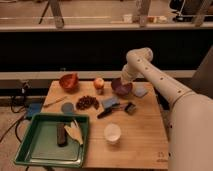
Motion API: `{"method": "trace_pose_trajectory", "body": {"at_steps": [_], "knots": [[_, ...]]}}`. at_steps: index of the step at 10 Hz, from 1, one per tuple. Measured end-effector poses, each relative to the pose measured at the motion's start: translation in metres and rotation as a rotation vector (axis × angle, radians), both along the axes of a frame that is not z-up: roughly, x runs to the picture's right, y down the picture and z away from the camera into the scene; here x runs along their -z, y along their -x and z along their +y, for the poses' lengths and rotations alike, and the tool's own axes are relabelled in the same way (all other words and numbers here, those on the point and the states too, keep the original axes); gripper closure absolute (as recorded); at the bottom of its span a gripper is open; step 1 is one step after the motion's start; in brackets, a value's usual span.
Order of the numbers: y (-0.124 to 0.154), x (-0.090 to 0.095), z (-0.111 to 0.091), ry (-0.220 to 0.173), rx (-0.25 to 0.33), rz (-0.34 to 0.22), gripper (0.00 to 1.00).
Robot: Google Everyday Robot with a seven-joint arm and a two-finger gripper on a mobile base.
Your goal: Place sponge in purple bowl
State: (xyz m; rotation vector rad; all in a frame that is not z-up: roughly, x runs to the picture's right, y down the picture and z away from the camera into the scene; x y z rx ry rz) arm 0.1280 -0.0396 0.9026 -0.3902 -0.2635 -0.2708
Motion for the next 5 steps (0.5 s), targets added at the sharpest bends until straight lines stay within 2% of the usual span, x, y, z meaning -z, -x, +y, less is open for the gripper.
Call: {"method": "trace_pose_trajectory", "body": {"at_steps": [1, 2, 3, 5], "knots": [[0.0, 0.0, 0.001, 0.003, 0.018, -0.006, 0.67], [0.006, 0.0, 0.006, 0.009, 0.097, -0.043, 0.54], [0.012, 0.0, 0.009, 0.007, 0.17, -0.084, 0.46], [0.027, 0.004, 0.017, -0.006, 0.357, -0.217, 0.26]]}}
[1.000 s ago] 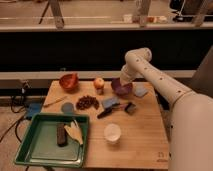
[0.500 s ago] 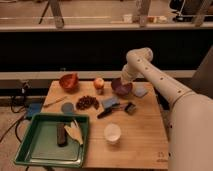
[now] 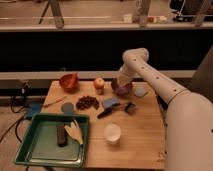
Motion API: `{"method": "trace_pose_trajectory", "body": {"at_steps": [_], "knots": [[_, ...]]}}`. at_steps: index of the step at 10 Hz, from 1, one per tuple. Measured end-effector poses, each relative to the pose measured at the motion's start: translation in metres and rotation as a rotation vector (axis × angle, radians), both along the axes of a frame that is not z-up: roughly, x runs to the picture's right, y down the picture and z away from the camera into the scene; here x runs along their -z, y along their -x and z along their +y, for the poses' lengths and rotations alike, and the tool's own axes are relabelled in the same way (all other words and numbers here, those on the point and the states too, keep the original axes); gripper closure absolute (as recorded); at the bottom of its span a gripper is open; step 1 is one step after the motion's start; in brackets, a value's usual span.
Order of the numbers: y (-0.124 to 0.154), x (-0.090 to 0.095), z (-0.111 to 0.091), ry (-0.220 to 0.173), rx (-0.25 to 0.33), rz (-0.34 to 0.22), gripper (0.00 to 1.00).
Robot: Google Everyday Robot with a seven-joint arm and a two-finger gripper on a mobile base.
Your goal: Place sponge in purple bowl
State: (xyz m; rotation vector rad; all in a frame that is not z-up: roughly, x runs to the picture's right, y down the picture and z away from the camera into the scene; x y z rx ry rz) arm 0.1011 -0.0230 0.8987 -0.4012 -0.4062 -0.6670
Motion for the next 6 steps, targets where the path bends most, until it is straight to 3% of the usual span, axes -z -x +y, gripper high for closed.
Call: {"method": "trace_pose_trajectory", "body": {"at_steps": [2, 4, 6], "knots": [[0.011, 0.008, 0.006, -0.005, 0.119, -0.097, 0.2], [0.019, 0.012, 0.013, -0.027, 0.205, -0.125, 0.2], [0.024, 0.005, 0.024, -0.05, 0.306, -0.151, 0.2]]}}
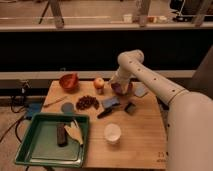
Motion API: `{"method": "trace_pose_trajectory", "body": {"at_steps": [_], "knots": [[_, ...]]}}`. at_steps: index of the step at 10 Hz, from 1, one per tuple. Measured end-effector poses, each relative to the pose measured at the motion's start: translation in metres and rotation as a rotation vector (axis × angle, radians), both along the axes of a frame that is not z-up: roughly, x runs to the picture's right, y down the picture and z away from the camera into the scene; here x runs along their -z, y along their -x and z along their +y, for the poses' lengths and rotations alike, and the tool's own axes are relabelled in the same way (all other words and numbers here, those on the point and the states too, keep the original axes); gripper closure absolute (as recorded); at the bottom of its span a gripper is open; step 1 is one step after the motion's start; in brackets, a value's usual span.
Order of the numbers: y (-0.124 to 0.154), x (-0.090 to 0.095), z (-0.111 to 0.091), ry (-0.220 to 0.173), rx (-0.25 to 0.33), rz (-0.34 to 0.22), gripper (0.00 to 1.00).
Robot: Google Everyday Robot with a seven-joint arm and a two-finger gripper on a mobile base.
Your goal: Place sponge in purple bowl
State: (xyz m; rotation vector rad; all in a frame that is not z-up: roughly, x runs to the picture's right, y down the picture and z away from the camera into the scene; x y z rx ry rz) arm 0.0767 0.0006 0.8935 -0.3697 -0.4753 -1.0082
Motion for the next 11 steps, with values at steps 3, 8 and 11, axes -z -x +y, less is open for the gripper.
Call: {"method": "trace_pose_trajectory", "body": {"at_steps": [3, 8, 11], "knots": [[0.001, -0.014, 0.017, -0.029, 0.107, -0.065, 0.2], [0.0, -0.027, 0.036, -0.023, 0.187, -0.151, 0.2], [0.006, -0.04, 0.048, -0.032, 0.216, -0.149, 0.2]]}}
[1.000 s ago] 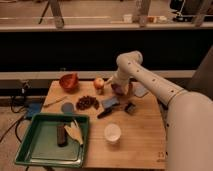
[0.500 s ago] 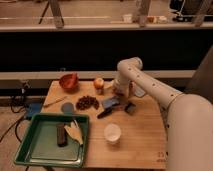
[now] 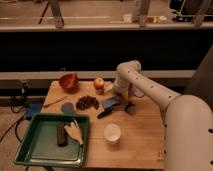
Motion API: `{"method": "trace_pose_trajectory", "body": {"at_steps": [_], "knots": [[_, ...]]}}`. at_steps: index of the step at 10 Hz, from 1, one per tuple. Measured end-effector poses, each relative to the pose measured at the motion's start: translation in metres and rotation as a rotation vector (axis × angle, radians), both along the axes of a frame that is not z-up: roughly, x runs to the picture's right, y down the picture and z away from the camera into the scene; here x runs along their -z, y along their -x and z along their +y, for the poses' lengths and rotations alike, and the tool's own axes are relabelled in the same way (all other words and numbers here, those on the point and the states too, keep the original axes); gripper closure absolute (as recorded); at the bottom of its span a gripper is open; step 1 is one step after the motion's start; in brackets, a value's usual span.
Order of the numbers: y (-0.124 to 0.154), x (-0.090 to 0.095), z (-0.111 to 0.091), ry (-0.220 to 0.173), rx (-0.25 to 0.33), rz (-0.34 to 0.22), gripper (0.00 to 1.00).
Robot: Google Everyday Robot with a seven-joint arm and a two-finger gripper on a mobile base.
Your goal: Place sponge in purple bowl
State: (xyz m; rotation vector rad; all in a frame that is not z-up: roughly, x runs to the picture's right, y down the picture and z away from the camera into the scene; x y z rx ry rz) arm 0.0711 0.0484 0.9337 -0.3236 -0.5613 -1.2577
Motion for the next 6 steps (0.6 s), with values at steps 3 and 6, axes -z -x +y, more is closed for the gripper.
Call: {"method": "trace_pose_trajectory", "body": {"at_steps": [3, 6], "knots": [[0.0, -0.012, 0.009, -0.05, -0.022, 0.021, 0.2], [0.008, -0.02, 0.017, -0.064, -0.02, 0.034, 0.2]]}}
